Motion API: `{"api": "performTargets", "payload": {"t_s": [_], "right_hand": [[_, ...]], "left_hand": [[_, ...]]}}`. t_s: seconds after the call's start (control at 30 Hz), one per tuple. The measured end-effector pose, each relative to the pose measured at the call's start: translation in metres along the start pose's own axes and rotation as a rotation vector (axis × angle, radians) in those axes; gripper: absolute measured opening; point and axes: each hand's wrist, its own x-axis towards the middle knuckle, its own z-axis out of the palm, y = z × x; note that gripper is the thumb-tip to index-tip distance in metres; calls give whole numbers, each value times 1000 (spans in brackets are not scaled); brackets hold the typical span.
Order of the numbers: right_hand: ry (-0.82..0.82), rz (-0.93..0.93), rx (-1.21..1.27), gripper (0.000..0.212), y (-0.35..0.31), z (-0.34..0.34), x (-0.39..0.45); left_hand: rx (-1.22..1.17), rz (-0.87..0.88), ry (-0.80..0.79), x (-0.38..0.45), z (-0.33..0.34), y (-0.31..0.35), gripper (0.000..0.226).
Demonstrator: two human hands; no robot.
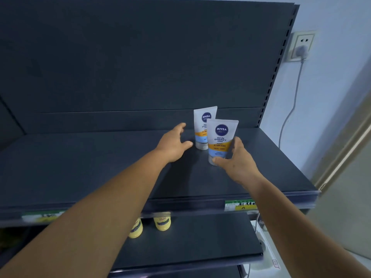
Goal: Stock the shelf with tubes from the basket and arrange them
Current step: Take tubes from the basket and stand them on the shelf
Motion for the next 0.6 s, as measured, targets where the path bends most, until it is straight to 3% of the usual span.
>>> {"api": "performTargets", "payload": {"t_s": [0.1, 0.2, 0.27, 0.4, 0.6], "right_hand": [[95, -82, -152, 73, -13, 14, -29], [40, -152, -411, 95, -30, 39, -68], [6, -213, -539, 95, -44, 60, -98], [-84, -292, -563, 90, -69, 112, -160], [-251, -317, -582, 87, -80, 200, -244]], "left_hand": [[134, 32, 32, -43, -21, -14, 71], [257, 64, 49, -96, -41, -32, 71], [346, 74, 54, -134, -55, -46, 71], [479, 39, 75, -208, -82, -84, 73], [505, -57, 54, -314, -113, -156, 74]]}}
